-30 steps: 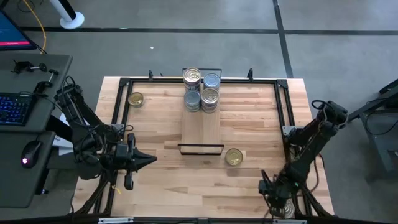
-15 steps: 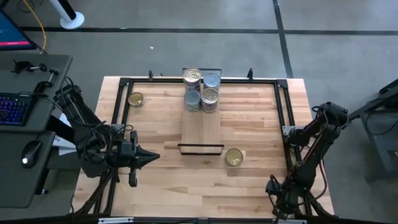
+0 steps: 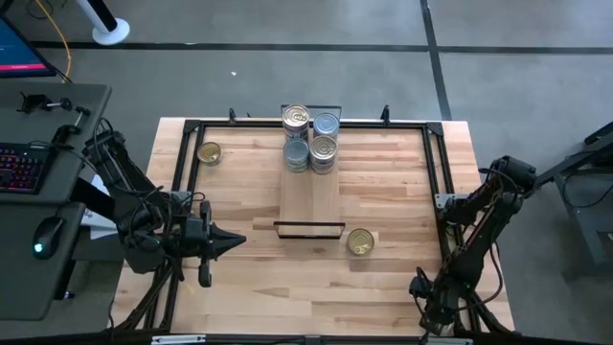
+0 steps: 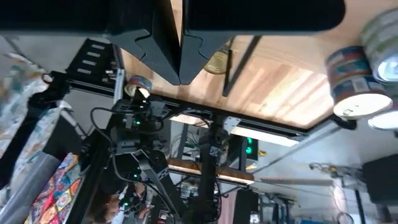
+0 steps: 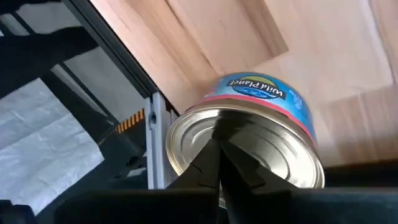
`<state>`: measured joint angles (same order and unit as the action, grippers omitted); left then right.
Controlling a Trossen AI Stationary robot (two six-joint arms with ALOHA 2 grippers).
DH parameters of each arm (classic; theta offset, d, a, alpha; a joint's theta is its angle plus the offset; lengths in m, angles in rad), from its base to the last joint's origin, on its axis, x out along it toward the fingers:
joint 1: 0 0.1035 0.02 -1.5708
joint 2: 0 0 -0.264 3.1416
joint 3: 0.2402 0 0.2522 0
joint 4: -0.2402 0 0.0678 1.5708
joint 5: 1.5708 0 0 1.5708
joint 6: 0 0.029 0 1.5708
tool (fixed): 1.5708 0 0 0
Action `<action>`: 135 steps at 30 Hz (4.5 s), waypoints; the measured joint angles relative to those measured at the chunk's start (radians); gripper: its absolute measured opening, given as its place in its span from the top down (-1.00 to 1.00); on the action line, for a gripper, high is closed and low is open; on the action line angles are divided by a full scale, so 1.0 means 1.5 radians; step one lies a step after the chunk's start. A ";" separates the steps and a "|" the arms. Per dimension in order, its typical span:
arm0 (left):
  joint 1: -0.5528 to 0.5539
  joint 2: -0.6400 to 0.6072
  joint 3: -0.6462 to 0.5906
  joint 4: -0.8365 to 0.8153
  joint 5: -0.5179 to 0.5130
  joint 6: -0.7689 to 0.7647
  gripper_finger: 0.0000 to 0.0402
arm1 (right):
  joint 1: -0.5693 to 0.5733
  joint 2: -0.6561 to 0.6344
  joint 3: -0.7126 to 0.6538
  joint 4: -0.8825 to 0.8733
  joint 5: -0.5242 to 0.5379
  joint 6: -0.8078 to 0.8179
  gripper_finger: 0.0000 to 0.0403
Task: Stack canned seafood by type on shelf
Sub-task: Move the pink and blue tuna can to the bottom middle of the table, then stack the pink and blue tuna cans on top of the pink and blue tuna can
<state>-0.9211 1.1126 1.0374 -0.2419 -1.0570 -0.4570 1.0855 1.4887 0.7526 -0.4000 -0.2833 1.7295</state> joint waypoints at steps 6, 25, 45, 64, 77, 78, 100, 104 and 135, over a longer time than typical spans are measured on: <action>0.007 0.000 0.000 -0.001 -0.029 0.011 1.00 | -0.060 0.001 0.000 0.016 0.121 -0.085 1.00; -0.006 0.076 -0.145 0.094 0.000 -0.220 1.00 | -0.319 0.196 0.102 0.297 0.175 -0.530 1.00; 0.218 0.432 -0.104 0.437 0.442 0.080 1.00 | -0.250 0.191 0.249 -0.042 0.232 -0.654 1.00; 0.252 0.612 0.036 0.421 0.514 0.061 1.00 | -0.262 0.289 0.253 0.046 0.315 -0.683 1.00; 0.231 0.615 0.035 0.351 0.508 0.044 1.00 | -0.269 0.276 0.329 0.030 0.342 -0.733 1.00; 0.228 0.615 0.035 0.340 0.509 0.044 1.00 | -0.270 0.276 0.335 0.032 0.342 -0.739 1.00; 0.149 0.533 -0.039 0.119 0.425 -0.133 1.00 | -0.355 0.275 0.530 -0.071 0.153 -0.993 0.93; 0.092 0.478 -0.098 0.115 0.358 -0.298 1.00 | -0.380 0.275 0.534 -0.103 0.093 -1.059 0.64; 0.043 0.446 -0.123 0.122 0.250 -0.551 1.00 | -0.433 0.397 0.533 -0.078 0.102 -1.421 -0.58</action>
<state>-0.8568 1.7809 0.8524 -0.0590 -0.6817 -1.2841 0.4358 2.0840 1.5517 -0.5169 -0.1298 -0.4026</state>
